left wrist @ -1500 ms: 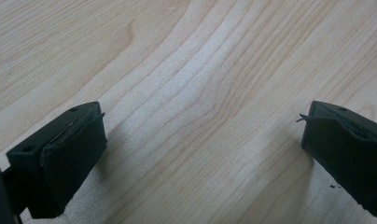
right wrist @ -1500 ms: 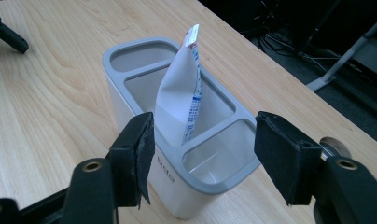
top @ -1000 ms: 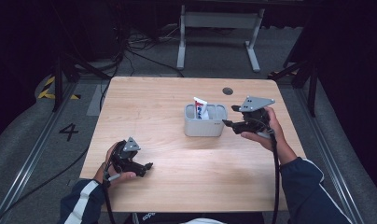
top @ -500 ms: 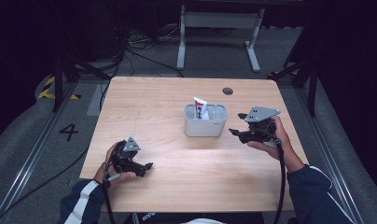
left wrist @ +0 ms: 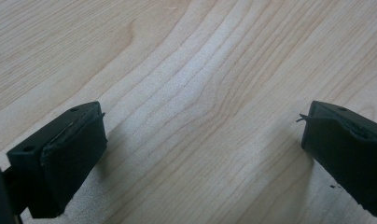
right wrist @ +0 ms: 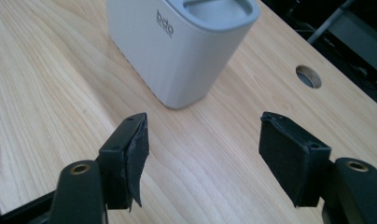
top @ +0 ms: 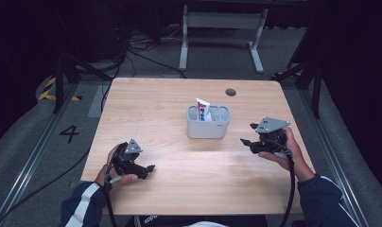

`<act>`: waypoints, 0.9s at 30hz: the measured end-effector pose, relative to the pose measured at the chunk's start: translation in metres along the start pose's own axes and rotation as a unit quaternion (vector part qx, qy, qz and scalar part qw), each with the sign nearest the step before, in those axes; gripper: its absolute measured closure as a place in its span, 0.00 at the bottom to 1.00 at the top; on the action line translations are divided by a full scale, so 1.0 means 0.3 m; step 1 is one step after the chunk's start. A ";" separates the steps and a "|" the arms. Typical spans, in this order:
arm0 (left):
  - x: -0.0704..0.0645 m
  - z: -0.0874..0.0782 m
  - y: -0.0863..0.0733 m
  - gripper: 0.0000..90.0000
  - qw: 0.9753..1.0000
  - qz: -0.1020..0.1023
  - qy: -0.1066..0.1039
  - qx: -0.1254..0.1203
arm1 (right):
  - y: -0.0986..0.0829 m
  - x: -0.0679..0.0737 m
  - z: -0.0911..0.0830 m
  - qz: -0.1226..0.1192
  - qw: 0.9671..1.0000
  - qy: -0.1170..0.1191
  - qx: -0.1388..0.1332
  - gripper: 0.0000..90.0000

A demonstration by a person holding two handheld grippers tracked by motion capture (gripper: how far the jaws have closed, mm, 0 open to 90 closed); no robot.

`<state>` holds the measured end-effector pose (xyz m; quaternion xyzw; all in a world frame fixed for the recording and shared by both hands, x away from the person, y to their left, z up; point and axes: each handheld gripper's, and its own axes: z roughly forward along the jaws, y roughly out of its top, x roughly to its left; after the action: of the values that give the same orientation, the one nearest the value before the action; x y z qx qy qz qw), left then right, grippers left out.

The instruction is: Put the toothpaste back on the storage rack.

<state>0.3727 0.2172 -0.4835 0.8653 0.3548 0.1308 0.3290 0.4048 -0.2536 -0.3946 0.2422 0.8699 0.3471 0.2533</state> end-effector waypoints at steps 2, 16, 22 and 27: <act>0.000 0.001 0.000 0.00 1.000 0.000 -0.001 -0.001 | -0.022 -0.001 -0.003 0.003 1.000 -0.003 0.008 0.37; 0.000 0.000 0.000 0.00 1.000 0.001 -0.001 0.000 | -0.173 -0.015 -0.022 0.036 0.998 -0.023 0.040 0.33; 0.000 0.001 0.000 0.00 1.000 0.000 -0.001 -0.001 | -0.256 -0.022 -0.045 0.066 0.996 -0.029 0.046 0.31; 0.000 0.000 0.000 0.00 1.000 0.000 -0.001 0.000 | -0.337 -0.026 -0.074 0.099 0.994 -0.028 0.042 0.29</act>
<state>0.3728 0.2172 -0.4836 0.8653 0.3545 0.1299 0.3297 0.3722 -0.3338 -0.4520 0.3470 0.8480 0.3265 0.2320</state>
